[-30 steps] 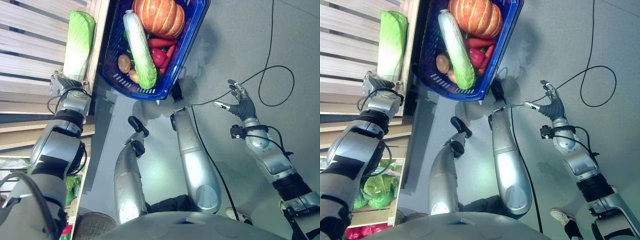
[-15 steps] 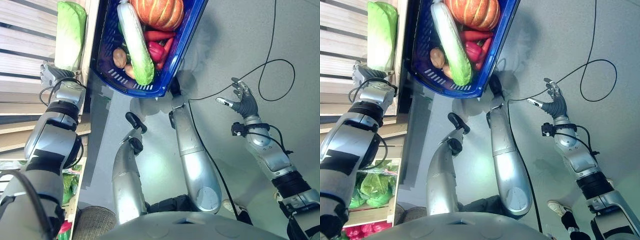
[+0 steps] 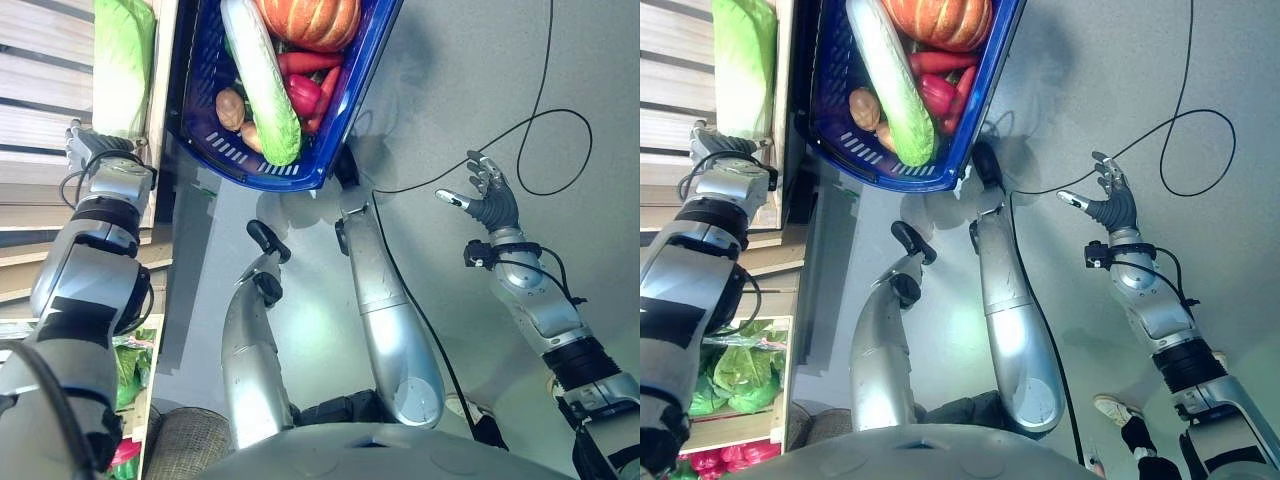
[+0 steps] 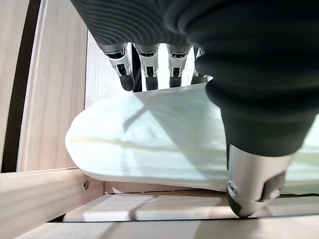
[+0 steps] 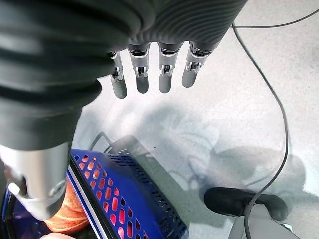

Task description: Pick up fruits and vegetables into the basket

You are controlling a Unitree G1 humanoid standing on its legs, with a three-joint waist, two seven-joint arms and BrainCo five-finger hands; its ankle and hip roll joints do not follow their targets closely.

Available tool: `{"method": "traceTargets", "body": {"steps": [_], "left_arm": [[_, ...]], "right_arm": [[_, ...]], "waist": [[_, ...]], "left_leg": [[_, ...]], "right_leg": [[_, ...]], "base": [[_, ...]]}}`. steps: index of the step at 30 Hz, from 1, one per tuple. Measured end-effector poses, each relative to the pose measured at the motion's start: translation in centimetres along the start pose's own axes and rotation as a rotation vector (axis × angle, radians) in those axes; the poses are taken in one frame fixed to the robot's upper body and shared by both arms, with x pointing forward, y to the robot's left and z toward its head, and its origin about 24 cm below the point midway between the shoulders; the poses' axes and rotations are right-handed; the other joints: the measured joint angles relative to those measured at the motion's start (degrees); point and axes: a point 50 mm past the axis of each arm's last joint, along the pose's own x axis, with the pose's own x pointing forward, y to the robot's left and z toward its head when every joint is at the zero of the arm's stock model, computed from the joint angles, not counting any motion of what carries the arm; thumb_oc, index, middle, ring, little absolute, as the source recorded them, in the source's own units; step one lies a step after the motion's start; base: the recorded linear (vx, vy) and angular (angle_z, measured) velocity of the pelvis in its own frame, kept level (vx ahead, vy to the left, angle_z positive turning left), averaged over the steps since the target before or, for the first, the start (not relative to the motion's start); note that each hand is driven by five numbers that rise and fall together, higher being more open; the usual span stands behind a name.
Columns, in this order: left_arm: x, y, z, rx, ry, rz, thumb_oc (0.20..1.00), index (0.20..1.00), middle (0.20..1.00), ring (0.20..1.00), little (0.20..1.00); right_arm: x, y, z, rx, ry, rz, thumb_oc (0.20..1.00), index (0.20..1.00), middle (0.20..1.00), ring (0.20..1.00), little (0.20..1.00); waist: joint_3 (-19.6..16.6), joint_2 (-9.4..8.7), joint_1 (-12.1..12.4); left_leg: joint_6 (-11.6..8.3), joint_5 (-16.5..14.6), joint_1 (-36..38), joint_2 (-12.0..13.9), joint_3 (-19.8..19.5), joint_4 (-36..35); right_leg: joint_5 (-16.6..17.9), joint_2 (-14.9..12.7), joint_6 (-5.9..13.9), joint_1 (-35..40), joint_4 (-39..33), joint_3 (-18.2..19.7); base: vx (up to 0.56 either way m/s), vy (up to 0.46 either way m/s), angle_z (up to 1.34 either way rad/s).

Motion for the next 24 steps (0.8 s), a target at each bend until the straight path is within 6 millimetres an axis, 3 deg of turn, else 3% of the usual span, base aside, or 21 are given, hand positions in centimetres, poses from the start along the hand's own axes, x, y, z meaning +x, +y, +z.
{"method": "traceTargets", "body": {"steps": [1, 2, 3, 4, 9, 14, 24], "left_arm": [[0.2, 0.2, -0.4, -0.002, 0.019, -0.036, 0.903, 0.903, 0.903, 0.903, 0.903], [0.4, 0.2, -0.7, -0.009, 0.035, -0.105, 0.407, 0.407, 0.407, 0.407, 0.407], [0.5, 0.3, -0.9, -0.016, 0.044, -0.136, 0.266, 0.266, 0.266, 0.266, 0.266], [0.6, 0.5, -1.0, -0.001, 0.039, -0.16, 0.2, 0.2, 0.2, 0.2, 0.2], [1.0, 1.5, -0.7, 0.004, -0.007, -0.211, 0.2, 0.2, 0.2, 0.2, 0.2], [1.0, 1.1, -1.2, 0.018, -0.03, -0.271, 0.2, 0.2, 0.2, 0.2, 0.2], [-0.2, -2.5, -3.8, 0.006, -0.073, -0.384, 0.2, 0.2, 0.2, 0.2, 0.2]], "right_arm": [[0.0, 0.0, 0.0, 0.0, -0.001, 0.002, 1.0, 1.0, 1.0, 1.0, 1.0], [0.0, -0.1, -0.1, -0.001, 0.003, 0.002, 1.0, 1.0, 1.0, 1.0, 1.0], [-0.1, -0.1, -0.1, 0.001, 0.006, 0.003, 1.0, 1.0, 1.0, 1.0, 1.0], [-0.1, -0.1, -0.2, 0.004, 0.009, 0.009, 1.0, 1.0, 1.0, 1.0, 1.0], [-0.2, -0.1, -0.3, 0.005, 0.014, 0.033, 1.0, 1.0, 1.0, 1.0, 1.0], [-0.2, -0.2, 0.1, 0.016, -0.018, 0.032, 1.0, 1.0, 1.0, 1.0, 1.0], [-1.0, -0.8, -0.2, 0.023, -0.029, 0.027, 1.0, 1.0, 1.0, 1.0, 1.0]], "waist": [[-0.5, 0.02, 0.0], [-0.9, 0.0, -0.1], [-1.0, -0.02, -0.2], [-1.1, 0.04, -0.3], [-1.1, 0.06, -0.3], [-1.1, 0.06, 0.2], [-1.1, 0.02, 0.0]], "left_leg": [[-0.18, -0.1, -0.4, 0.2, -0.3, 0.5], [-0.32, -0.2, -0.6, 0.2, -0.7, 0.8], [-0.37, -0.3, -0.7, 0.2, -0.9, 1.0], [-0.46, -0.3, -1.0, 0.2, -1.2, 1.3], [0.02, -0.7, -1.4, -0.2, -1.3, 1.5], [0.14, -1.1, 0.3, -0.5, -1.3, 1.3], [0.82, -1.2, 8.2, -1.6, -1.6, -0.6]], "right_leg": [[-0.1, 0.0, -0.08, -0.2, 0.0, -0.2], [-0.1, 0.0, -0.19, -0.2, 0.1, -0.4], [-0.1, 0.0, -0.2, -0.2, 0.1, -0.5], [-0.1, 0.0, -0.19, -0.2, 0.0, -0.6], [0.7, -0.2, 0.05, -0.1, 0.1, 0.1], [0.9, -0.5, -0.48, 1.6, -0.2, -0.2], [0.0, -2.1, 0.26, 9.6, -0.9, -1.0]], "base": [[0.0, 0.073, -0.1], [0.0, 0.049, -0.05], [0.0, 0.04, 0.01], [0.0, 0.043, 0.06], [-0.01, 0.037, 0.07], [-0.01, 0.006, 0.01], [-0.03, -0.004, 0.05]]}}
